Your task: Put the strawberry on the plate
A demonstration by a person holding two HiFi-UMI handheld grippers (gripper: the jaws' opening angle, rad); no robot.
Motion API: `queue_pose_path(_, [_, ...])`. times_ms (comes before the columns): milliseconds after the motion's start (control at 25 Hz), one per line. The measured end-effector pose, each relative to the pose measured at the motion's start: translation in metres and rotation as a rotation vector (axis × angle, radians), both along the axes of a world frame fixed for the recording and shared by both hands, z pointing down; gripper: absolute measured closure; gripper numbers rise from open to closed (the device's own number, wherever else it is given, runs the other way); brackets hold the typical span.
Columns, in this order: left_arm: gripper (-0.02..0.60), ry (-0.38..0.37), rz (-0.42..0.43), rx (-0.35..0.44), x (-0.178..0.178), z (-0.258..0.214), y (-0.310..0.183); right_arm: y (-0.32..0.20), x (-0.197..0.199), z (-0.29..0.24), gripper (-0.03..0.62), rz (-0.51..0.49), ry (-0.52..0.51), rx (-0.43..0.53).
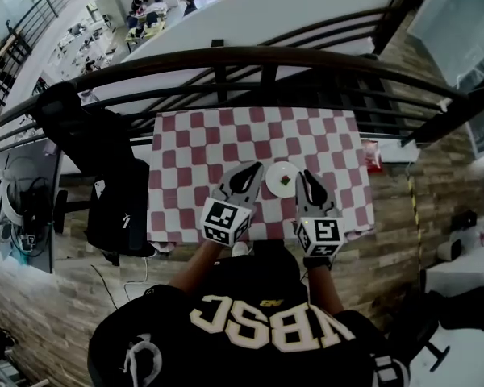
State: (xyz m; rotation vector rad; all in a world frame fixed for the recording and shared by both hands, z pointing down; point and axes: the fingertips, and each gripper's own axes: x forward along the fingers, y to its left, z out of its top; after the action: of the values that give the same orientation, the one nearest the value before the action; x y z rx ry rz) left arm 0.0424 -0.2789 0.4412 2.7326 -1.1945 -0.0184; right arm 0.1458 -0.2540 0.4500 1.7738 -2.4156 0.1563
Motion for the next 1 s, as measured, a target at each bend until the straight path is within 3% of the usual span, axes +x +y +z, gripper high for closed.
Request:
queue_pose_path(240, [0.566, -0.029, 0.019, 0.043, 0.002, -0.007, 0.026, 0.023, 0.001, -0.008, 0.559, 0.073, -0.018, 0.021])
queue_pose_path(440, [0.566, -0.009, 0.041, 0.049, 0.009, -0.008, 0.039, 0.035, 0.008, -0.015, 0.574, 0.143, -0.007, 0.042])
queue_pose_path(720, [0.566, 0.08, 0.072, 0.031, 0.013, -0.027, 0.05, 0.043, 0.006, -0.021, 0.574, 0.143, -0.006, 0.042])
queue_pose_path(1000, [0.566, 0.098, 0.029, 0.0, 0.015, -0.022, 0.035, 0.035, 0.009, -0.026, 0.574, 0.093, 0.015, 0.054])
